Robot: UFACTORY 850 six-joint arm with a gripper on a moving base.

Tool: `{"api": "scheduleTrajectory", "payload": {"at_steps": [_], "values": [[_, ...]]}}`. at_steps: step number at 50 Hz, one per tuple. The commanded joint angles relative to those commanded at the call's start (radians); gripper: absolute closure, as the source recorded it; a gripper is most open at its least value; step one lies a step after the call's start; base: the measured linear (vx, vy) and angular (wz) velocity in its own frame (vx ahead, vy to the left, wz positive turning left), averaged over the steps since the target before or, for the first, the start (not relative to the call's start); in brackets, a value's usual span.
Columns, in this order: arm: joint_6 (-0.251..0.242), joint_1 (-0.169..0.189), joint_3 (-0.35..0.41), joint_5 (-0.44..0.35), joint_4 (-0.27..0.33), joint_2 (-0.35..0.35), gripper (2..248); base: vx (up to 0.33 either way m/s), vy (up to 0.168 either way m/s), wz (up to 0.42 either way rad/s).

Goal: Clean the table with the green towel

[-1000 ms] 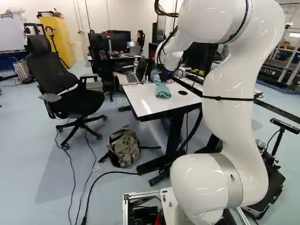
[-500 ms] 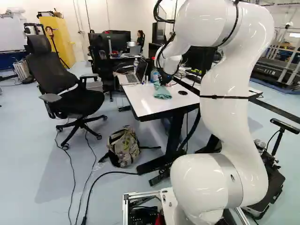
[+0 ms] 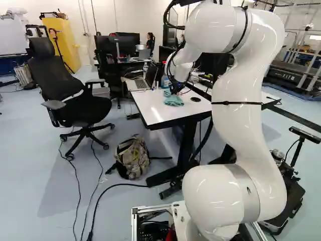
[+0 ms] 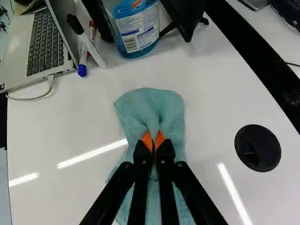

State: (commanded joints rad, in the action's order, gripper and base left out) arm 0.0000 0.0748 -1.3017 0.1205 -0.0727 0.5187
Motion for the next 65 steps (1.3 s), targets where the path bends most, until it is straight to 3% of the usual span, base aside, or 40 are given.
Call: {"api": "scheduleTrajectory", "payload": {"at_steps": [45, 65], "values": [[0.000, -0.002, -0.051, 0.023, 0.000, 0.038, 223, 0.000, 0.000, 0.000], [0.000, -0.009, -0.145, 0.023, 0.000, 0.107, 223, 0.000, 0.000, 0.000]]}}
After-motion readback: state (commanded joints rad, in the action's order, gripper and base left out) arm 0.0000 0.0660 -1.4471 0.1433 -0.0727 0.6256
